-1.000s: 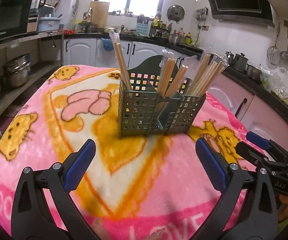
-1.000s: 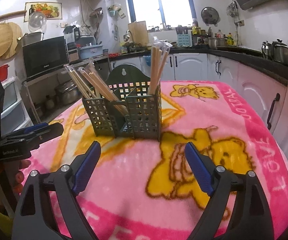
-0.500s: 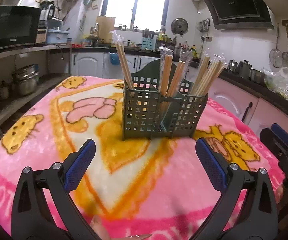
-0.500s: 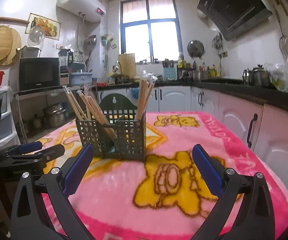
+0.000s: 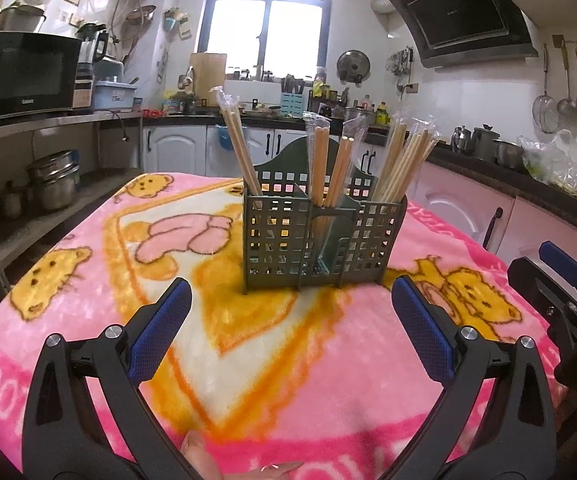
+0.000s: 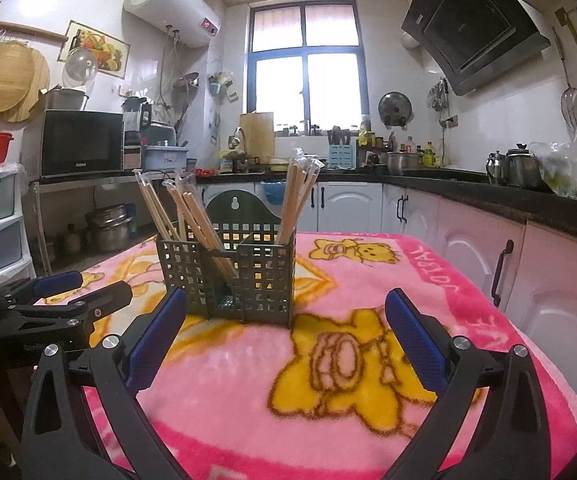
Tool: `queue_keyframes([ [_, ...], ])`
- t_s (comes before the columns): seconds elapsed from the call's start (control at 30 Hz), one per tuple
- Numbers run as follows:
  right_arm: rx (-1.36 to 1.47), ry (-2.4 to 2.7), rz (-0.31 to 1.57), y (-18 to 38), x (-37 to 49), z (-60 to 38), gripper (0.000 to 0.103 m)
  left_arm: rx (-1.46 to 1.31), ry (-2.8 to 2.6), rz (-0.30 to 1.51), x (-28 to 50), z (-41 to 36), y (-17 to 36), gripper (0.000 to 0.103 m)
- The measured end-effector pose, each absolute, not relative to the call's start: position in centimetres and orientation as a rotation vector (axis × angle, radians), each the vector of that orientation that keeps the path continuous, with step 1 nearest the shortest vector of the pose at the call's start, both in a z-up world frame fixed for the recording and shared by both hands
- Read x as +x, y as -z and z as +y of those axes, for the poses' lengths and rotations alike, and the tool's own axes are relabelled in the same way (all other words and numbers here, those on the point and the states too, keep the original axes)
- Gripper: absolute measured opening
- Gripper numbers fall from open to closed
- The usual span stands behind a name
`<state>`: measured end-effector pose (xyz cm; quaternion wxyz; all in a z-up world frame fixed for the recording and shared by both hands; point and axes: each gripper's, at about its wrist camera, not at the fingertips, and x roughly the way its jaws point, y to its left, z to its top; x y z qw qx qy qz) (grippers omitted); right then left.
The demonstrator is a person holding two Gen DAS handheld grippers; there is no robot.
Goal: Organize utensils
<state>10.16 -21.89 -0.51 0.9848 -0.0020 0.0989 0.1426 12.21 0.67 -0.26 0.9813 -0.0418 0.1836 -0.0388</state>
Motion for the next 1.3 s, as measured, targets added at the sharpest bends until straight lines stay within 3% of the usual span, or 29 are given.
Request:
queue_keyframes([
  [1.3,0.004,-0.284,0.192,0.41,9.72,-21.99,0.097,-0.102,0.073,0.366,12.11,1.19,0.30,0.092],
])
